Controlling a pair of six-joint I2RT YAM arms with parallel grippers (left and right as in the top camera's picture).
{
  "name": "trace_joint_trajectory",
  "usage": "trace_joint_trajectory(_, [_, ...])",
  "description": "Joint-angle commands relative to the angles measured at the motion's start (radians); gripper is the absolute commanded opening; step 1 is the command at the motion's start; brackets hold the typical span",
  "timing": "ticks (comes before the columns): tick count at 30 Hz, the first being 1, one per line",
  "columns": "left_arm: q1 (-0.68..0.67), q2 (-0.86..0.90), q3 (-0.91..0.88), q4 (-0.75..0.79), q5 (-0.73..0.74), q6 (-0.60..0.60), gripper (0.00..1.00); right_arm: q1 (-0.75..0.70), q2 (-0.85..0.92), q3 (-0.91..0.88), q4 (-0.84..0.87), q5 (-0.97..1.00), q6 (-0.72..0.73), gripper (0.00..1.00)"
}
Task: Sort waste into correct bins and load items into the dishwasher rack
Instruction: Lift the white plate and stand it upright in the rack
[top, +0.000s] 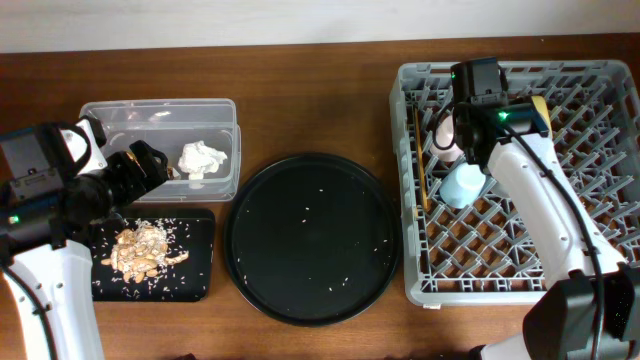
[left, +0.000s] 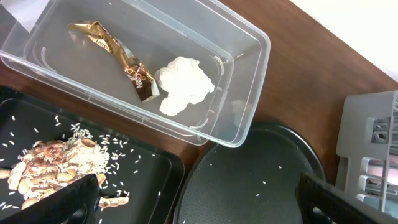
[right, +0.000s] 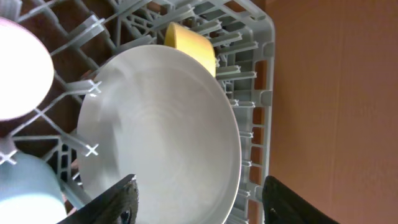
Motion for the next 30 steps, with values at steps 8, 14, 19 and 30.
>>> trace_joint_trajectory(8, [0.002, -0.011, 0.003, 0.001, 0.000, 0.008, 0.99, 0.197, -0.004, 0.015, 0.015, -0.611, 0.132, 0.79])
trace_joint_trajectory(14, [0.002, -0.010, 0.003, 0.001, 0.000, 0.009, 0.99, 0.196, -0.004, 0.015, 0.087, -0.785, 0.403, 0.98])
trace_joint_trajectory(19, [0.002, -0.010, 0.003, 0.001, 0.000, 0.008, 0.99, 0.196, -0.004, 0.015, 0.086, -0.785, 0.403, 0.98])
trace_joint_trajectory(30, [0.002, -0.010, 0.003, 0.001, 0.000, 0.008, 0.99, 0.197, -0.008, 0.015, 0.087, -0.785, 0.403, 0.98])
